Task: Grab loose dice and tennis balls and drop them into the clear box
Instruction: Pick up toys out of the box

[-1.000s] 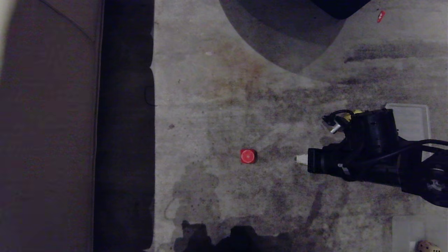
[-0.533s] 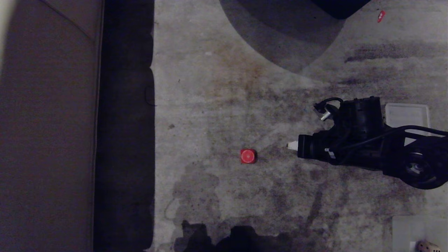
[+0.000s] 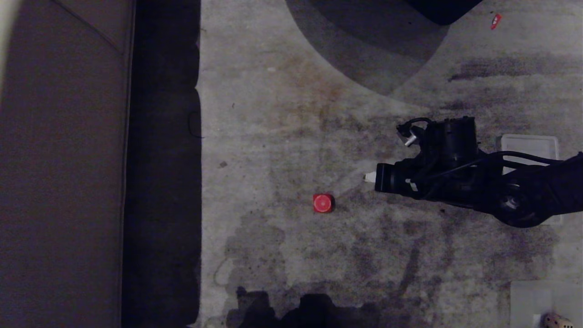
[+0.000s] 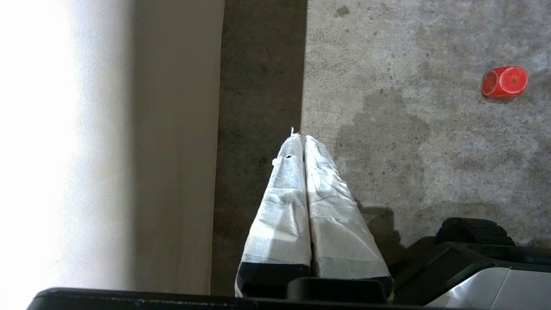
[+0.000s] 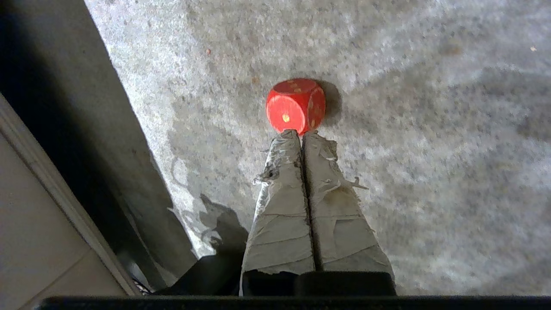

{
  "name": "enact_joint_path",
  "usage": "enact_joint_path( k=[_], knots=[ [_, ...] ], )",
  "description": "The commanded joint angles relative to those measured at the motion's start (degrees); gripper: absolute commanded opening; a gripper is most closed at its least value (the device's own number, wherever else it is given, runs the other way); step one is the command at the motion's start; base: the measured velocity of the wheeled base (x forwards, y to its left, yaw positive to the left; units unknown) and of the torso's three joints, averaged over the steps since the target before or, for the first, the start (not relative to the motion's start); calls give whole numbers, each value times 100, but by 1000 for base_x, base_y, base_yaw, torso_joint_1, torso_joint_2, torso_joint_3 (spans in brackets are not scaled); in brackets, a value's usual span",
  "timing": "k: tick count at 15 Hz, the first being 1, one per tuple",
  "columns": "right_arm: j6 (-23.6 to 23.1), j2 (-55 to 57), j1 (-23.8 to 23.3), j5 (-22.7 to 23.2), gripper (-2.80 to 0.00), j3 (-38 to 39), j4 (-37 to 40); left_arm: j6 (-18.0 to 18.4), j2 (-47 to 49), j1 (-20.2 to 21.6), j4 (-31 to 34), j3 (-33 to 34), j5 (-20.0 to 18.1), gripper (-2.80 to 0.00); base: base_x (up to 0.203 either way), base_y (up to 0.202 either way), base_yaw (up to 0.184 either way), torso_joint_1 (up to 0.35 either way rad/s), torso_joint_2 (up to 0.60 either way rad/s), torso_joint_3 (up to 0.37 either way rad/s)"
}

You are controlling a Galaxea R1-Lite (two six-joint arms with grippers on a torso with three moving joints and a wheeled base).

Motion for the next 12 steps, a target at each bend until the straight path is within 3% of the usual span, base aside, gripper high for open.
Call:
enact_joint_path(
  k=[1, 5, 12],
  knots=[
    [3, 223, 1, 3, -280, -131, -125, -3, 1, 0, 0, 9, 4, -280, 0, 0, 0, 0, 0, 0],
    [-67, 575, -24, -13, -280, -277, -598, -3, 6, 0, 0, 9, 4, -280, 0, 0, 0, 0, 0, 0],
    [-77, 1027, -120, -20, -280, -718, -654, -3, 6, 0, 0, 9, 4, -280, 0, 0, 0, 0, 0, 0]
  ],
)
